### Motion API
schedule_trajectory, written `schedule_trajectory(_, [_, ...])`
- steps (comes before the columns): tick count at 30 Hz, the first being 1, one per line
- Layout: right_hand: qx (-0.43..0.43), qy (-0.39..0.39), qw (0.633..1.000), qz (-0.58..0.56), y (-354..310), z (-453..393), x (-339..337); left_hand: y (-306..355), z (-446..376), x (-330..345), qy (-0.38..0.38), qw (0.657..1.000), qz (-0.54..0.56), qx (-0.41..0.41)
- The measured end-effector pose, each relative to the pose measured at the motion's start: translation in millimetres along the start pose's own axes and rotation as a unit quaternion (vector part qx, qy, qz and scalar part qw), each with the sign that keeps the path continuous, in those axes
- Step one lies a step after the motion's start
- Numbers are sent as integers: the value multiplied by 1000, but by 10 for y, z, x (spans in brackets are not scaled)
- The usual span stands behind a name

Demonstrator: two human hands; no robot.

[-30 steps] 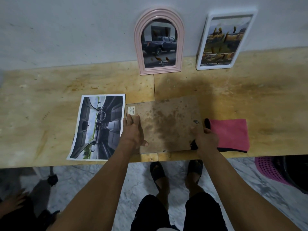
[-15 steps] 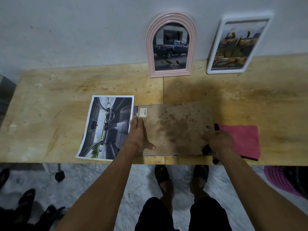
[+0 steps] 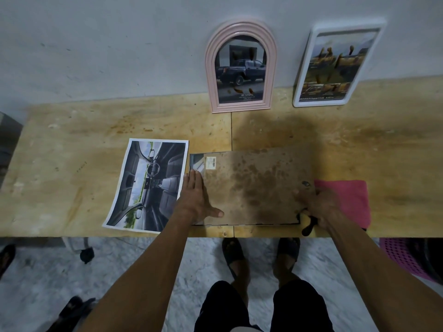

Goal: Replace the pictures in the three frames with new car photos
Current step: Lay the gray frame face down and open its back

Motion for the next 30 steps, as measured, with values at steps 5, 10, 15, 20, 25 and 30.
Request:
schedule_trajectory(5, [8, 11, 1000, -20, -49, 75, -32, -66, 1, 35, -18, 998, -60, -5])
schedule_trajectory(10, [30, -58, 989, -132, -133, 267, -145, -140, 9, 111, -51, 994, -97, 5])
schedule_trajectory(15, [-19, -52, 981, -185, -230, 361, -275, -156, 12, 126, -52, 995, -84, -14])
schedule_trajectory(20, [-22, 2, 973, -230, -137, 364, -434, -143, 28, 137, -42, 993, -109, -15])
schedule_trajectory(25, [-51, 28, 956, -288, -297, 426, -638, -154, 40, 149, -40, 990, -133, -18])
schedule_trajectory(30, [-45, 34, 941, -333, -286, 527, -636, -57, 148, 104, -20, 981, -192, -13])
Point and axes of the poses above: each hand's wrist, its own z-axis away from the middle knuckle, its own x-axis out of the palm, y = z × x, the point moved 10 cm from there along -z, towards the middle knuckle, and after that the axes turned 4 degrees about -z, right-handed, at the moved point
